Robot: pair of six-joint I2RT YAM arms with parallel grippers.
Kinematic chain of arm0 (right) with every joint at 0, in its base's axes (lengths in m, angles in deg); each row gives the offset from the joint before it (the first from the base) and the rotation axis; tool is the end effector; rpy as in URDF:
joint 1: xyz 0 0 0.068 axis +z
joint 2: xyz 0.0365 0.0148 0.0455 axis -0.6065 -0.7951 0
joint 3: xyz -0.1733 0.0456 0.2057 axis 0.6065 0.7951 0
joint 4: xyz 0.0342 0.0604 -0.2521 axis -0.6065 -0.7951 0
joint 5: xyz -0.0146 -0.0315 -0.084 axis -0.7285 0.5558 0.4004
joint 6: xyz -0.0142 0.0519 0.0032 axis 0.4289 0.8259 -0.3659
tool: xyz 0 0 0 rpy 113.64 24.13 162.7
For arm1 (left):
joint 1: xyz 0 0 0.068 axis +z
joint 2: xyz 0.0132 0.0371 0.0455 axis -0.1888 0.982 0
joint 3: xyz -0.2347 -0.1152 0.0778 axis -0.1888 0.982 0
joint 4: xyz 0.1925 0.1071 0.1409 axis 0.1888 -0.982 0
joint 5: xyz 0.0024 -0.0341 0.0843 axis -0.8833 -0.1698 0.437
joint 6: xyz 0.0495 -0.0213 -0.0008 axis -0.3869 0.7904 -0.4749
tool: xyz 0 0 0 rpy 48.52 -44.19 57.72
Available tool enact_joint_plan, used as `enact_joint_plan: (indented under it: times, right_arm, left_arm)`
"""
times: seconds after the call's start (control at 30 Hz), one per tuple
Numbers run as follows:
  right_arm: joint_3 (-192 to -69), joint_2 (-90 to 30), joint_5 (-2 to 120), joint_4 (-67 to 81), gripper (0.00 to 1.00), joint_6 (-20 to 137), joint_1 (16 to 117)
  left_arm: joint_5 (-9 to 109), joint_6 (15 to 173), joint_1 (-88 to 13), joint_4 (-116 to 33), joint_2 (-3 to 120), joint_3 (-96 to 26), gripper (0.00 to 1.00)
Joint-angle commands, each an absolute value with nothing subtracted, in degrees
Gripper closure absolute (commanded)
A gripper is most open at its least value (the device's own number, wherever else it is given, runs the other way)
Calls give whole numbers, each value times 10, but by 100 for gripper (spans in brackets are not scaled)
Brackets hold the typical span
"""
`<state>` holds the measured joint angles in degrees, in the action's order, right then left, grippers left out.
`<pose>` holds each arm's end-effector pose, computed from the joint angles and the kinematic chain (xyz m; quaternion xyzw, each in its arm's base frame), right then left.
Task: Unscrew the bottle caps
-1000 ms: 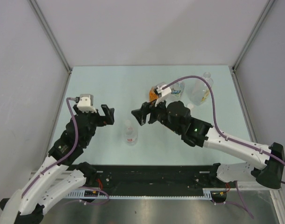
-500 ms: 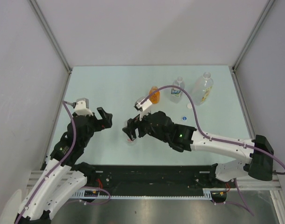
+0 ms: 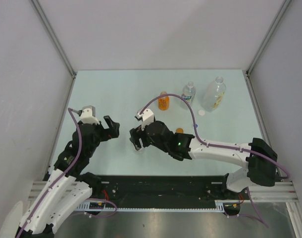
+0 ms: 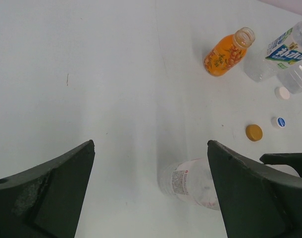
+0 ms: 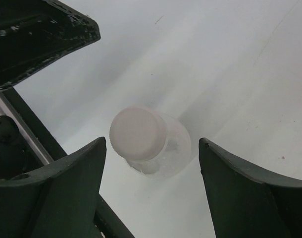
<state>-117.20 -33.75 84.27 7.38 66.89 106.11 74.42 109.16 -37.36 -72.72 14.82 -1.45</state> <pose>0.1353 0.3182 0.2966 -0.2933 0.7735 0.2707 0.4924 0.1231 -0.0502 0.3014 -0.0831 0.8203 -0.1442 0.5472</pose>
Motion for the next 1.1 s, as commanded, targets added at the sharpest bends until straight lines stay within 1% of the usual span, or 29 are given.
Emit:
enact_joint_plan:
  times: [0.0,0.07,0.17,0.2,0.27,0.3,0.4,0.43,0.53,0.57,0.6,0.63,0.67,0.7,0.73,0.77,0.8,0.87,0.9,0.93,0.97,1.0,1.07]
  right_arm:
    - [-1202,-351,872,109,22,659,1063]
    - [-1205,-360,876,118,24,656,1062]
    - [-1207,-368,879,128,31,653,1061]
    - [-1207,-369,881,131,38,654,1061]
    - [-1207,-370,881,136,47,652,1060]
    - [-1207,-370,880,137,56,653,1060]
    - [-1207,-363,888,133,64,654,1062]
    - [-1207,-357,894,124,68,655,1062]
    - [-1207,-320,923,93,76,659,1064]
    - [-1207,-305,940,82,78,660,1064]
    - [-1206,-276,946,80,84,663,1065]
    - [-1206,-257,952,45,87,662,1064]
    - [-1206,-241,965,32,89,666,1063]
    - [-1206,-207,967,19,98,673,1062]
    - [-1206,-191,965,-8,100,685,1051]
    - [-1205,-176,950,-22,100,699,1041]
    - [-1205,-158,935,-34,100,710,1029]
    - [-1197,-113,890,-61,100,753,994]
    - [-1194,-99,871,-67,100,766,984]
    - [-1191,-74,849,-75,100,785,972]
    - [-1188,-64,816,-81,100,797,955]
    - [-1187,-53,804,-92,100,805,947]
    - [-1185,-25,771,-101,100,822,934]
  left_arm:
    - [749,1089,-367,-728,135,-20,0]
    - [749,1087,-368,-730,133,-21,0]
    - [747,1087,-368,-730,131,-20,0]
    - [746,1086,-368,-730,130,-19,0]
    - [741,1086,-368,-729,129,-17,0]
    - [740,1086,-368,-727,129,-17,0]
    - [734,1083,-368,-726,127,-18,0]
    - [729,1081,-368,-723,126,-19,0]
    - [707,1050,-368,-709,124,-27,0]
    - [683,1043,-368,-704,126,-30,0]
    - [663,1037,-368,-697,126,-38,0]
    - [645,1026,-368,-680,126,-41,0]
    - [597,1024,-368,-668,126,-44,0]
    - [563,1022,-368,-652,126,-46,0]
    - [532,1018,-368,-614,126,-48,0]
    - [489,1019,-367,-591,126,-47,0]
    - [424,1024,-368,-564,128,-42,0]
    - [357,1048,-368,-477,135,-35,0]
    - [300,1055,-368,-449,140,-28,0]
    - [276,1068,-369,-394,155,-26,0]
    - [251,1073,-369,-372,166,-24,0]
    - [192,1075,-369,-357,177,-29,0]
    - [132,1076,-368,-308,214,-34,0]
